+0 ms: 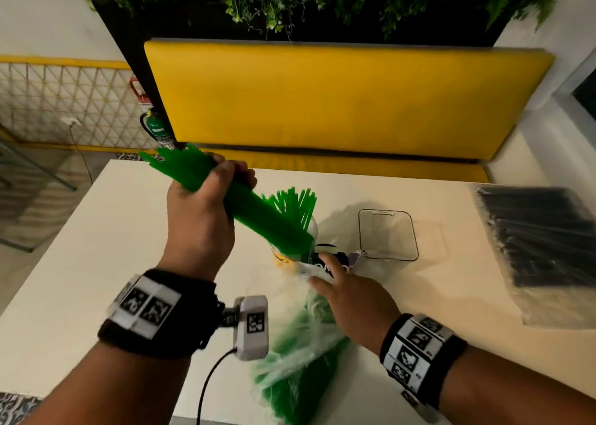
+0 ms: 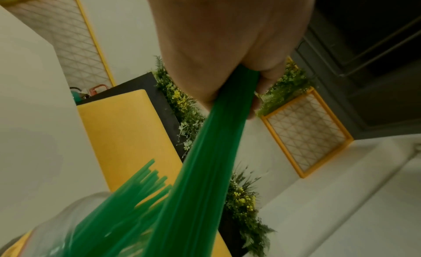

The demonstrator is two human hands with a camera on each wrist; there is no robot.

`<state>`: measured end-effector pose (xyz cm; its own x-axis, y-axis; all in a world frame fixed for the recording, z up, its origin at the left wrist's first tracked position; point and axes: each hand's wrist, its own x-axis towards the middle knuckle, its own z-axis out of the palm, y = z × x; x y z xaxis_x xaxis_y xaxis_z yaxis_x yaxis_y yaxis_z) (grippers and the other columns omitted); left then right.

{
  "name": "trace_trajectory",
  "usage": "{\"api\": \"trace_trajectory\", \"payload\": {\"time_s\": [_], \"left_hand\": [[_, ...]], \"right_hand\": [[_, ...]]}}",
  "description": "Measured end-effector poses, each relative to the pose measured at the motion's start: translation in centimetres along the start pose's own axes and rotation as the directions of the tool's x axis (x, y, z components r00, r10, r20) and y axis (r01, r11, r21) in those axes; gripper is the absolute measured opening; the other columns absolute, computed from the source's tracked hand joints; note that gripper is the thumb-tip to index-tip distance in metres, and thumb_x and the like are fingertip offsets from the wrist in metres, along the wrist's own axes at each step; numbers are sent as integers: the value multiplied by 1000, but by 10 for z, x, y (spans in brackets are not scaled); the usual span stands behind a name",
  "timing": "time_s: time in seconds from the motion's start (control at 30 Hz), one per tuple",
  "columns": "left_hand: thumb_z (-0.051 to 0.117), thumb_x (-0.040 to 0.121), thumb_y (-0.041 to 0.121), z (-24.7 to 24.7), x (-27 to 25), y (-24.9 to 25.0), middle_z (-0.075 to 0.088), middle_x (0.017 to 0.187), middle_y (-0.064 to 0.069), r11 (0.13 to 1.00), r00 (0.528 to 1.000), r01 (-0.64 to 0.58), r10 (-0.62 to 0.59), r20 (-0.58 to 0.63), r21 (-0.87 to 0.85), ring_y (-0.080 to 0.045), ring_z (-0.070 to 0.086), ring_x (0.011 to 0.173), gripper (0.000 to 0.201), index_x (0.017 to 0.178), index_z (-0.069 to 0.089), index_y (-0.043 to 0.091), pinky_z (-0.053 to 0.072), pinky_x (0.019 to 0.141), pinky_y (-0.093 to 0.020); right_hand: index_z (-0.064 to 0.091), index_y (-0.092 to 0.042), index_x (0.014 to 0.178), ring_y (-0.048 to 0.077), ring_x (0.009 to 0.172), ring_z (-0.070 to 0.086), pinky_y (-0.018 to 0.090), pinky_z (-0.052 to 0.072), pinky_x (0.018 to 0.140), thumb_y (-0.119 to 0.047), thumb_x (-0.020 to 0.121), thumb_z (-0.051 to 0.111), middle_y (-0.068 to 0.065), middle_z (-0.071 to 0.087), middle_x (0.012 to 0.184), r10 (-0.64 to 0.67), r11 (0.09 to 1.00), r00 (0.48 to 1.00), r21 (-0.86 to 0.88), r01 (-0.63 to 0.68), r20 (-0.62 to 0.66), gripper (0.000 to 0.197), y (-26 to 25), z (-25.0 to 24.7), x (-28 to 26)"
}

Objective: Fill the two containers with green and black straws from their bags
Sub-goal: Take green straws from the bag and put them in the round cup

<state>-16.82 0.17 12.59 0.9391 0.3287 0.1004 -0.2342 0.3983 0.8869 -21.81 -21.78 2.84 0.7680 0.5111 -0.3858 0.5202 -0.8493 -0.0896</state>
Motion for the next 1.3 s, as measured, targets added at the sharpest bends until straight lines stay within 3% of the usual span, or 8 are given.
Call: {"api": "trace_trajectory", "payload": {"time_s": [0.23,0.47,0.6,0.73,0.83,0.93,1.17,1.3], "left_hand": [[56,95,2,-1,32,-33,64,80,-13,1000,970,12,-7,-243,22,-28,63,76,2,94,55,4,55,80,-43],[70,91,13,-12,26,-74,72,82,-1,816,991,134,-106,-83,562,-7,67,71,3,93,70,13,55,70,-29],[79,82,8,-26,20,-89,64,114,-4,706,936,147,-326,133,693,-18,67,101,55,125,52,29,57,76,-24],[84,78,28,-32,26,-77,30,154,-2,673,980,-30,-126,155,739,-16,38,137,97,151,19,38,42,104,-36],[72,85,45,-20,21,-73,24,161,-6,267,867,-486,25,498,832,-23,28,147,84,153,25,30,33,113,-37],[39,94,52,-17,15,-87,28,162,-8,-156,672,-737,-271,689,657,-33,27,149,60,150,31,33,28,117,-57],[64,91,21,0,6,-45,59,128,-11,30,731,-677,144,667,735,-30,57,114,27,117,66,15,48,92,-40],[63,90,16,6,-55,-30,69,91,2,277,626,-757,51,778,592,-13,62,78,6,93,68,16,49,69,-25]], "right_hand": [[18,-24,154,26,77,64,47,55,74,1,87,45,7,-22,162,11,994,1000,-109,-10,12,76,-12,-20,31],[20,-19,153,29,86,63,44,56,70,-1,86,47,1,-14,164,33,998,999,-54,-35,-37,75,-8,-13,33],[23,-21,152,29,89,65,48,56,77,-2,83,54,-2,-11,164,57,998,998,-15,-58,-42,78,-10,-9,36],[17,-20,154,28,83,66,47,56,77,-6,85,53,-1,-11,164,57,998,998,-19,-57,-39,79,-8,-10,35],[12,-21,155,28,84,67,47,56,77,-9,87,52,-2,-15,164,62,997,997,-41,-64,-47,79,-9,-9,36],[15,-21,154,28,83,67,46,56,76,-9,88,51,-3,-12,164,64,997,997,-48,-66,-51,77,-11,-11,36],[8,-29,153,26,89,65,37,56,63,-11,89,50,-3,-16,162,42,999,997,23,-41,-71,79,-6,-9,29],[35,-31,130,25,80,64,29,46,60,-16,94,48,5,42,136,100,963,979,265,-50,-177,42,-1,-14,11]]}}
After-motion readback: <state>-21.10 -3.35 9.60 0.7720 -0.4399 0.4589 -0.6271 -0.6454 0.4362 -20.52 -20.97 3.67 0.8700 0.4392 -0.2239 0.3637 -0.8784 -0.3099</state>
